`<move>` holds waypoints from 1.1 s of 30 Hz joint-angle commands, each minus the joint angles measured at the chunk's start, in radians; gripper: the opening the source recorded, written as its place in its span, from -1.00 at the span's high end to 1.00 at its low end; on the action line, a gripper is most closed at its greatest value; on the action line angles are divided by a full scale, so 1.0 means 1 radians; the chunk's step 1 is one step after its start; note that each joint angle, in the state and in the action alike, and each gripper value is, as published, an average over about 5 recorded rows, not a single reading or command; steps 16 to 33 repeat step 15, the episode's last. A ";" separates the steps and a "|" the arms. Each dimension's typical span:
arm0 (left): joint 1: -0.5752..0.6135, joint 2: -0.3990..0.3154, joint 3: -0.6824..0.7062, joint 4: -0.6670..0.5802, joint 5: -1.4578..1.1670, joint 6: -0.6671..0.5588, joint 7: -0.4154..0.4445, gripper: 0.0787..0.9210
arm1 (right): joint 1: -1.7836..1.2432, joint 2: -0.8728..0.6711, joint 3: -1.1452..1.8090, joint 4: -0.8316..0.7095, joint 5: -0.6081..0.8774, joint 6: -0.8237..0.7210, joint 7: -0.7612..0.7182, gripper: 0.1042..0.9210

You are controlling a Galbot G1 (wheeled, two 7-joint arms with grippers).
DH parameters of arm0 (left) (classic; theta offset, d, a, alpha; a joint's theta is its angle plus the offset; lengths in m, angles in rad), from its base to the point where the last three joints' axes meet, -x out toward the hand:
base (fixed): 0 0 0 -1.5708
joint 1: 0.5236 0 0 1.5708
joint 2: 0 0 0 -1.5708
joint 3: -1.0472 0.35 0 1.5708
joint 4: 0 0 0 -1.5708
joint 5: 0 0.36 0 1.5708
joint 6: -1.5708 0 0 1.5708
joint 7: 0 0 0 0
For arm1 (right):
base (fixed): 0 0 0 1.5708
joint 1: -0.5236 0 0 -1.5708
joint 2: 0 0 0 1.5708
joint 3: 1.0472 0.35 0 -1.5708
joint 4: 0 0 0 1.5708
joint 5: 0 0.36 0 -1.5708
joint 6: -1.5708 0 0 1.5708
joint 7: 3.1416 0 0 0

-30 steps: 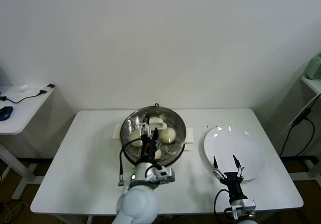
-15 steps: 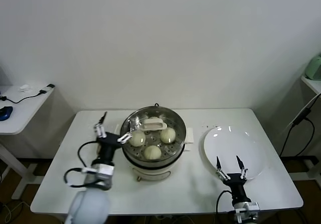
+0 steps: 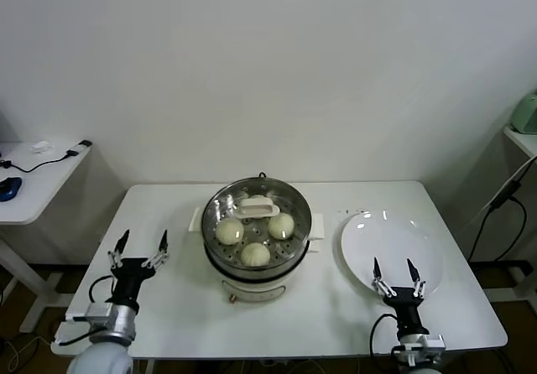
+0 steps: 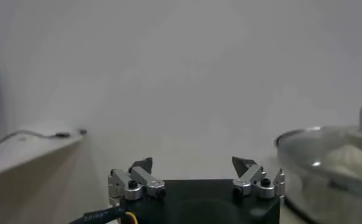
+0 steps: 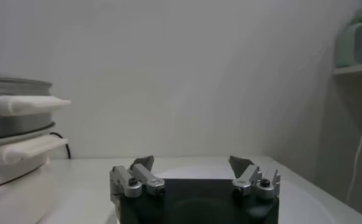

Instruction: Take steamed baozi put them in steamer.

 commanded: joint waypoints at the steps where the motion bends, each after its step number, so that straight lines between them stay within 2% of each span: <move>1: 0.049 0.000 0.022 0.199 -0.041 -0.179 0.024 -0.77 | 0.005 0.000 0.015 -0.006 0.026 -0.001 -0.007 -0.76; 15: 0.060 -0.018 0.041 0.145 -0.021 -0.182 0.022 -0.77 | 0.000 0.001 0.009 -0.003 0.028 -0.004 -0.012 -0.76; 33: 0.060 -0.018 0.041 0.145 -0.021 -0.182 0.022 -0.77 | 0.000 0.001 0.009 -0.003 0.028 -0.004 -0.012 -0.76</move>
